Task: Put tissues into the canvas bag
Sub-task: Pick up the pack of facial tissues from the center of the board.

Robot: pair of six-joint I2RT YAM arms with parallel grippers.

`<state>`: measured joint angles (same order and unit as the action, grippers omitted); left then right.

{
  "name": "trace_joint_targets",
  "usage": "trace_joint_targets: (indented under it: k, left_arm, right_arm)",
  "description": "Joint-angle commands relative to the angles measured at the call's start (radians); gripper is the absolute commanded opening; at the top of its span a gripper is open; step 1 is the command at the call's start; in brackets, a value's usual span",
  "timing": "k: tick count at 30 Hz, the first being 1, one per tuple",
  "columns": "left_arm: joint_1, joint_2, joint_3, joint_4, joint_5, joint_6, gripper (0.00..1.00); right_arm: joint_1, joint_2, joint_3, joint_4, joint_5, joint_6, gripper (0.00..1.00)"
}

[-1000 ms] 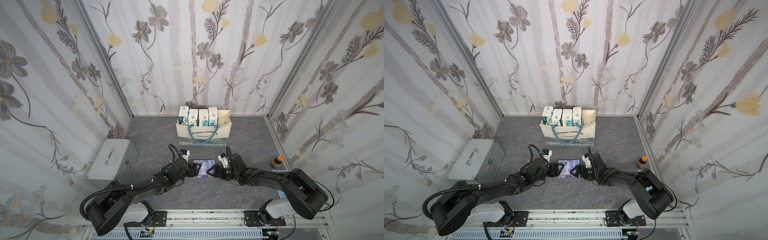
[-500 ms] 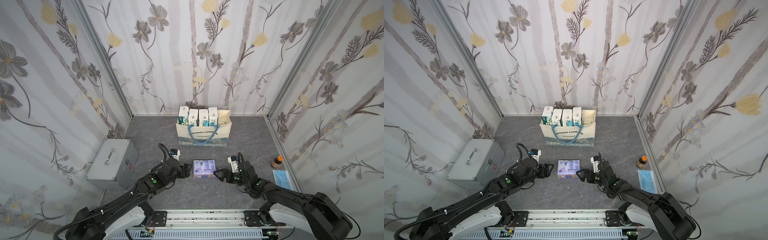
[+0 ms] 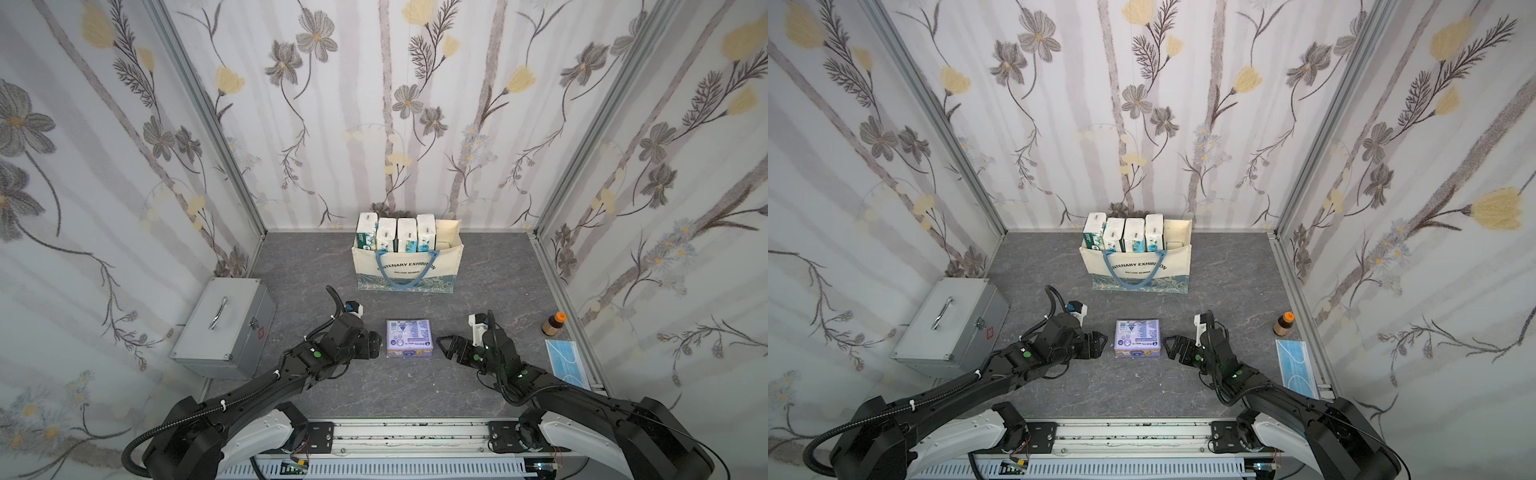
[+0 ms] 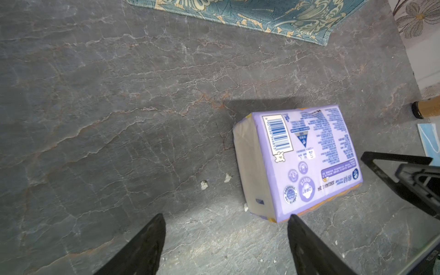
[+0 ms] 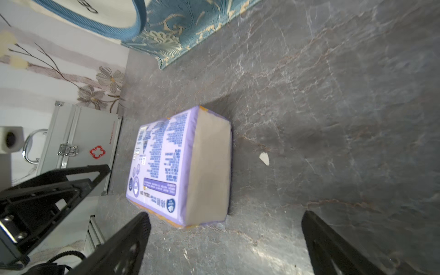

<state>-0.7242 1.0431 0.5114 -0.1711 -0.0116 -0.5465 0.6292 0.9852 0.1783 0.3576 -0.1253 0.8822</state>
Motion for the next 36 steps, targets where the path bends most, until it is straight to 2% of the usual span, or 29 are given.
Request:
trace_joint_targets:
  k: [1,6,13,17,19,21,23,25,26,29,36]
  left_arm:
    - [0.006,0.002,0.006,0.068,0.036,0.004,0.84]
    - [0.007,0.056,0.028,0.095,0.058,0.035,0.84]
    - [0.014,0.172,0.101,0.114,0.124,0.071,0.75]
    - [0.014,0.213,0.140,0.121,0.141,0.077,0.63]
    - [0.014,0.240,0.148,0.117,0.128,0.084,0.61]
    - [0.015,0.252,0.158,0.104,0.112,0.093,0.58]
    - [0.016,0.276,0.173,0.082,0.099,0.102,0.57]
    - [0.016,0.299,0.185,0.063,0.099,0.108,0.56]
    - [0.016,0.310,0.187,0.056,0.101,0.110,0.55]
    - [0.016,0.325,0.172,0.073,0.116,0.103,0.53]
    - [0.016,0.352,0.181,0.097,0.157,0.102,0.54]
  right_arm:
    - [0.001,-0.055,-0.022,-0.053,0.098,0.043,0.99]
    - [0.001,-0.063,-0.074,-0.003,0.100,0.096,0.99]
    - [0.003,-0.054,-0.070,0.034,0.082,0.082,0.99]
    - [0.001,0.053,0.102,-0.049,0.007,-0.040,0.99]
    - [-0.002,0.111,0.171,-0.058,-0.008,-0.044,0.99]
    - [-0.013,0.171,0.203,0.000,-0.041,-0.034,0.99]
    - [-0.019,0.259,0.234,0.074,-0.119,-0.098,0.99]
    - [-0.016,0.331,0.224,0.136,-0.140,-0.142,0.99]
    - [-0.020,0.371,0.181,0.220,-0.134,-0.109,0.99]
    - [-0.065,0.440,0.097,0.508,-0.255,-0.055,0.99]
    - [-0.077,0.519,0.131,0.533,-0.320,-0.033,0.99]
